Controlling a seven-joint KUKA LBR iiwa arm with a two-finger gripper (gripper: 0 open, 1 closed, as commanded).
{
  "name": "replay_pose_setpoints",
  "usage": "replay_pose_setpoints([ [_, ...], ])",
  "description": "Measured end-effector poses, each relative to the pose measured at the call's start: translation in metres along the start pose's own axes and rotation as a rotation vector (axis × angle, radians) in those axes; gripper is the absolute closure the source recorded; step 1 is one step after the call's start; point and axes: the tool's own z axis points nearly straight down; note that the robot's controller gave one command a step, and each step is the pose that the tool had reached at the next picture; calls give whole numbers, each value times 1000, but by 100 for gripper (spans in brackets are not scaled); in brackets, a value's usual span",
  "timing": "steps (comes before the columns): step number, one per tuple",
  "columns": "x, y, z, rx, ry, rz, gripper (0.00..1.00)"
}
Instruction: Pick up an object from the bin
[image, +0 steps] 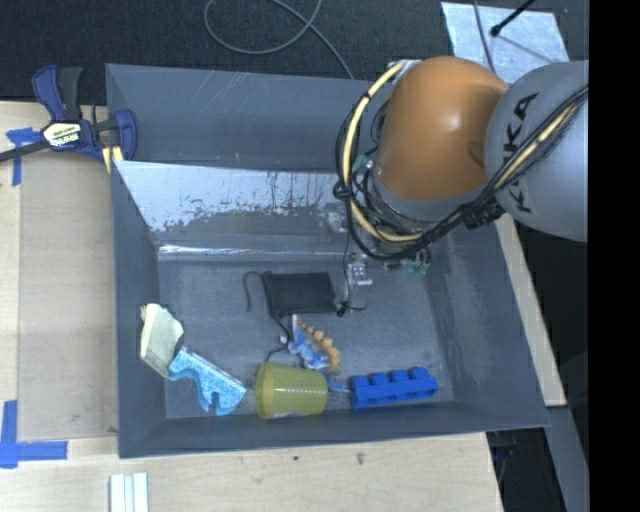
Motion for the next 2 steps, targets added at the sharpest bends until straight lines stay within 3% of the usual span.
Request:
replay_pose_setpoints([
  [1, -10, -5, 37, -1, -16, 38, 0],
  [2, -14, 10, 84, 0, -5, 48, 0],
])
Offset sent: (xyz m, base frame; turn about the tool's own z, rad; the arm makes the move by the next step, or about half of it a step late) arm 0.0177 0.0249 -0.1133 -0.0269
